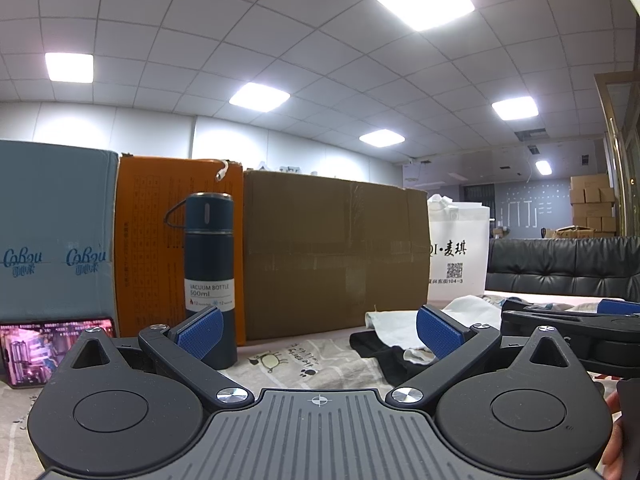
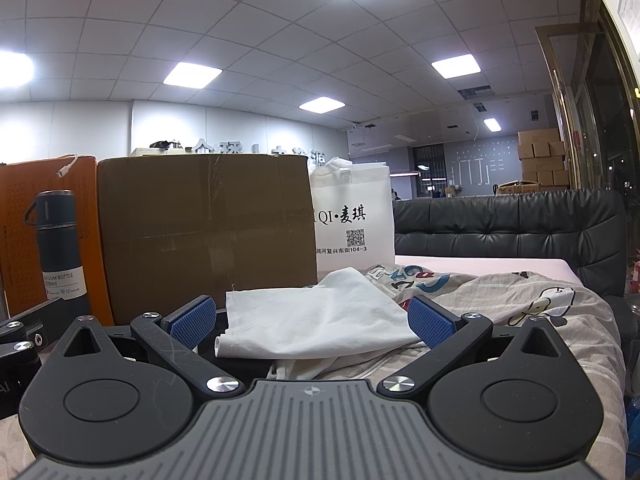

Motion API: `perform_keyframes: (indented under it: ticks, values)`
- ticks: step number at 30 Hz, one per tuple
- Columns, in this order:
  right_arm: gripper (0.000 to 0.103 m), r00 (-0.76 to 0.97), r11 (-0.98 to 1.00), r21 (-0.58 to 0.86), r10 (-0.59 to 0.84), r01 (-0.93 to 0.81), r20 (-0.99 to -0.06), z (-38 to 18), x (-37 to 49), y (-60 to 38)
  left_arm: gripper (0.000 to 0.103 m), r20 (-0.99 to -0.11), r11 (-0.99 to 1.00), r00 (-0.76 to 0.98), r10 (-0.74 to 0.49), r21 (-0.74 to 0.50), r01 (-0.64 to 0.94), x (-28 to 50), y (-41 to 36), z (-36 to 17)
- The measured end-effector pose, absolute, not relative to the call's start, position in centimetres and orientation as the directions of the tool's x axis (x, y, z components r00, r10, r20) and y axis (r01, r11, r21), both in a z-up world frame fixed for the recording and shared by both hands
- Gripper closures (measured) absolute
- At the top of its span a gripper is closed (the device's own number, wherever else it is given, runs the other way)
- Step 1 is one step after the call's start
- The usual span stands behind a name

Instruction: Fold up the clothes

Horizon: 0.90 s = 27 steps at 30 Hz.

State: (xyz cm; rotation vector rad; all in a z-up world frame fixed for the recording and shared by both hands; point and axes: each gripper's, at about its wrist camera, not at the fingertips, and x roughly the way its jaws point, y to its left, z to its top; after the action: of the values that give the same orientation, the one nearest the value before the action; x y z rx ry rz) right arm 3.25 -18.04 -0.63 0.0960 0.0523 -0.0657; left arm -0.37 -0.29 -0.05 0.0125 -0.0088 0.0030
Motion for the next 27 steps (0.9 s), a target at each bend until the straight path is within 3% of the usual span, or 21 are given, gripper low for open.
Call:
perform_keyframes:
  ticks: [10, 16, 27]
  values:
    - [0.0, 0.997, 0.991, 0.116, -0.057, 0.063, -0.051, -0.7, 3.1, -18.3, 0.0, 0.009, 1.0, 1.0, 0.01, -0.005, -0.01, -0.4, 0.1, 0.0]
    - [0.0, 0.999, 0.987, 0.152, -0.045, 0.048, -0.024, -0.6, 2.5, -18.8, 0.0, 0.073, 0.996, 0.995, 0.07, -0.067, -0.065, -1.4, 1.0, 0.4]
    - [0.0, 1.0, 0.975, 0.222, -0.009, 0.003, 0.03, -0.5, 1.5, -19.6, 0.0, 0.063, 0.992, 0.992, 0.111, -0.072, -0.106, -1.5, 1.1, 0.4]
